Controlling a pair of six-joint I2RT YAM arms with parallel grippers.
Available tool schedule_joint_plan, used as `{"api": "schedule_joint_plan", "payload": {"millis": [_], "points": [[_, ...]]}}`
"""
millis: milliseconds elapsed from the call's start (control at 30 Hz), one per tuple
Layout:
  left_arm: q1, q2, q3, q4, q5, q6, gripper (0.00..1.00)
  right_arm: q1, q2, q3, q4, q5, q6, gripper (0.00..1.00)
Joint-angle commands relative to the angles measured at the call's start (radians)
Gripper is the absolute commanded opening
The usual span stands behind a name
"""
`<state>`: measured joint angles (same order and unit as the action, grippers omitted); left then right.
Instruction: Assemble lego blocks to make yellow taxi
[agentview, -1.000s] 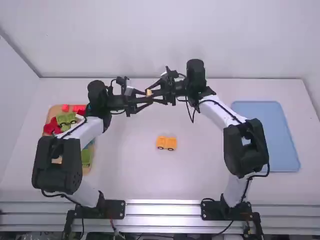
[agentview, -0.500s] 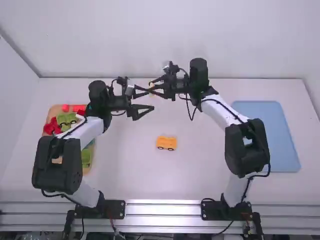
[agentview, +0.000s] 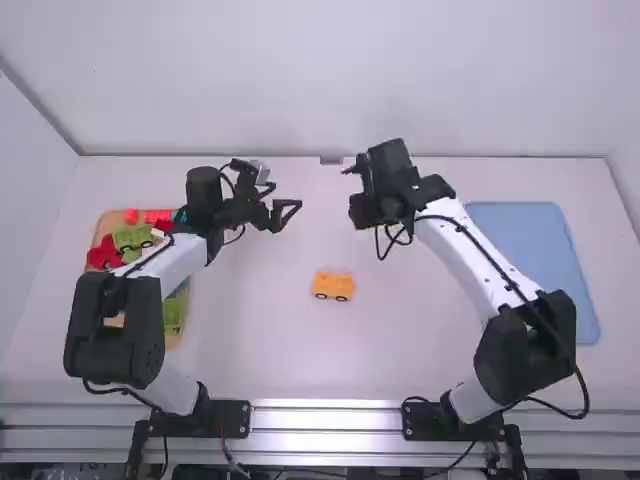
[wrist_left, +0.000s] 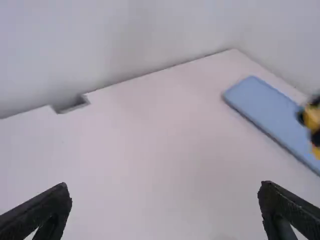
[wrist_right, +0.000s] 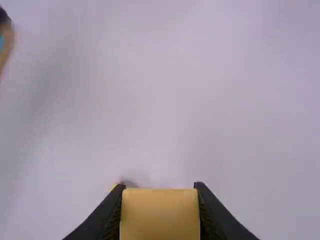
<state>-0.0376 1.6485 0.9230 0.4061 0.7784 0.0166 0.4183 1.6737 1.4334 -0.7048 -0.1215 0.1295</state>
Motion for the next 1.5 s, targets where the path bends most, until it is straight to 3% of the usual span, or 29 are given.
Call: {"api": "schedule_joint_plan", "payload": {"millis": [0,200,467,867,1200,1367,1467], "points": [[0.004,0.005,0.014,0.008,-0.061,0.018,0.99,-0.009,0.062,0.007,-0.113,0.146,0.184,0.09],[0.004,0.005,0.014,0.012,-0.064,0.018,0.99,-0.032,0.236,-0.004,-0.269,0.145,0.374,0.04],[0.004,0.005,0.013,-0.014,-0.066,0.068,0.99,-0.034,0.354,-0.064,-0.188,0.113,0.564,0.0],[0.004,0.005,0.013,-0.014,-0.065,0.07,0.99,-0.026,0.354,-0.153,-0.214,0.093,1.444,0.01],[0.003,0.005,0.004,-0.015,-0.061,0.059,0.99,-0.026,0.354,-0.173,-0.111,0.101,1.604,0.0],[0.003,0.005,0.003,-0.023,-0.062,0.059,0.99,-0.027,0.354,-0.173,-0.142,0.101,1.683,0.0],[0.003,0.005,0.003,-0.027,-0.062,0.06,0.99,-0.027,0.354,-0.173,-0.173,0.097,1.759,0.07]]}}
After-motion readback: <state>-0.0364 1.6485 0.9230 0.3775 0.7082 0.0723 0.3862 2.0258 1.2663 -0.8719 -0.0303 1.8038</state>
